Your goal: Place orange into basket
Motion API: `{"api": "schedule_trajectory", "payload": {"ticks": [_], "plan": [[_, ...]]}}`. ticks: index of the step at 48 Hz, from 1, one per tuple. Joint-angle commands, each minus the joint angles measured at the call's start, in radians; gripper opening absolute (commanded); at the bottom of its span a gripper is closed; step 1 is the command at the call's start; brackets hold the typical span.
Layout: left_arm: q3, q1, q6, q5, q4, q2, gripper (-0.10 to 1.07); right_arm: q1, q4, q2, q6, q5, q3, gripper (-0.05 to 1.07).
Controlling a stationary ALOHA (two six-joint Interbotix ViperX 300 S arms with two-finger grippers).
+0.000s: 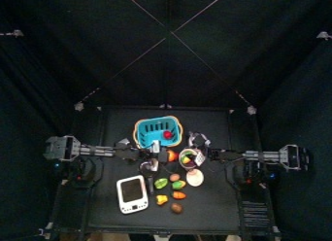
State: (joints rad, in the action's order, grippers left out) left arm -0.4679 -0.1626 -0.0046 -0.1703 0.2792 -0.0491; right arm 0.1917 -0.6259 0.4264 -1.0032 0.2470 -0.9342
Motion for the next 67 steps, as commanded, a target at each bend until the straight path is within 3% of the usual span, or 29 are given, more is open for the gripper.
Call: {"api": "schedule_trajectory", "payload": {"ticks": [1,10,22,30,44,67], "plan": [[-0.02,-0.074,0.0,0.12,-0.044,-0.032,0.84,0.002,0.002,0.014,0.002,-0.002,0.011,0.93],[-0.106,-0.17,0.005,0.301,-0.101,-0.029,0.84,0.002,0.003,0.014,0.002,0.005,0.006,0.93],[-0.135,-0.239,0.005,0.288,-0.216,-0.002,0.85,0.002,0.003,0.014,0.0,0.011,0.003,0.93],[-0.13,-0.245,0.008,0.284,-0.252,0.025,0.87,0.002,0.003,0.014,0.0,0.011,0.002,0.93],[-0.126,-0.242,0.006,0.284,-0.255,0.051,1.02,0.002,0.003,0.014,0.0,0.011,0.002,0.93],[-0.124,-0.239,0.006,0.305,-0.255,0.049,1.03,0.002,0.003,0.014,0.0,0.012,0.003,0.93]]}}
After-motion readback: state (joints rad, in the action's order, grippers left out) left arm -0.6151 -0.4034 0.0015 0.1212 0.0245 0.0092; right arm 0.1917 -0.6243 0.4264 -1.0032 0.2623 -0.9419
